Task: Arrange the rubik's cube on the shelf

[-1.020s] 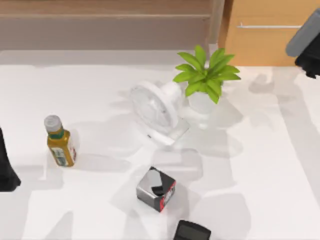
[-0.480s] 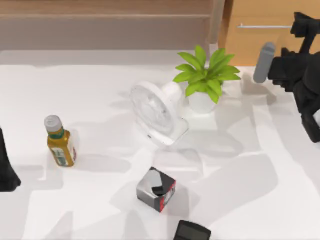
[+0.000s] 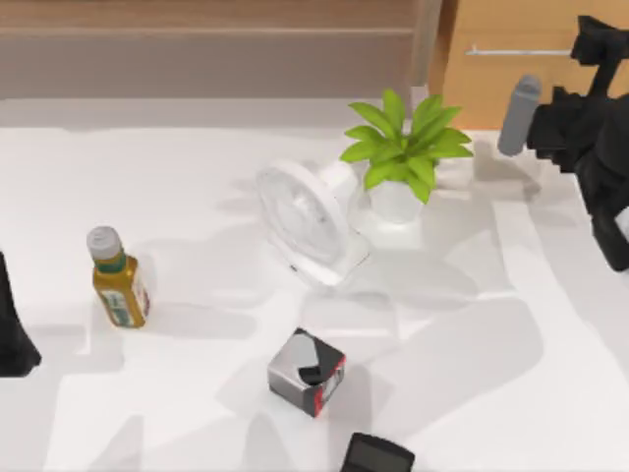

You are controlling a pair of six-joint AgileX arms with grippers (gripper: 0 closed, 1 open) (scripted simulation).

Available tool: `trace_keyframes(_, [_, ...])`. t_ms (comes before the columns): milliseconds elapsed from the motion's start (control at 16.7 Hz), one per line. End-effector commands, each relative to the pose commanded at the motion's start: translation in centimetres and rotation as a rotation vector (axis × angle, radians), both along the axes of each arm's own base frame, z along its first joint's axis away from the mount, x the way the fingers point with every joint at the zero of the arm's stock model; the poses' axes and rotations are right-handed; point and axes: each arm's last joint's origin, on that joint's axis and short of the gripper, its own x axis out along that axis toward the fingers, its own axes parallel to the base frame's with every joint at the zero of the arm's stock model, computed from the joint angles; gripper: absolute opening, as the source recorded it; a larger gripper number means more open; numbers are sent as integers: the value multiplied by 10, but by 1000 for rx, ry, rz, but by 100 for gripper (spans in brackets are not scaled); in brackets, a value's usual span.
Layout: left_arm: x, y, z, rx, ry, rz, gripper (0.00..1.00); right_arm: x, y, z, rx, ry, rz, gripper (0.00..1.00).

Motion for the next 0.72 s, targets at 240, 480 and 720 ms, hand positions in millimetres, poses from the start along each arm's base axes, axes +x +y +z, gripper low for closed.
trace_keyframes(240, [0, 0, 0, 0, 0, 0, 100, 16, 2, -1, 0, 0, 2, 100])
trace_keyframes(480, [0, 0, 0, 0, 0, 0, 100, 18, 5, -2, 0, 0, 3, 100])
trace_keyframes(720, [0, 0, 0, 0, 0, 0, 100, 18, 5, -2, 0, 0, 3, 85])
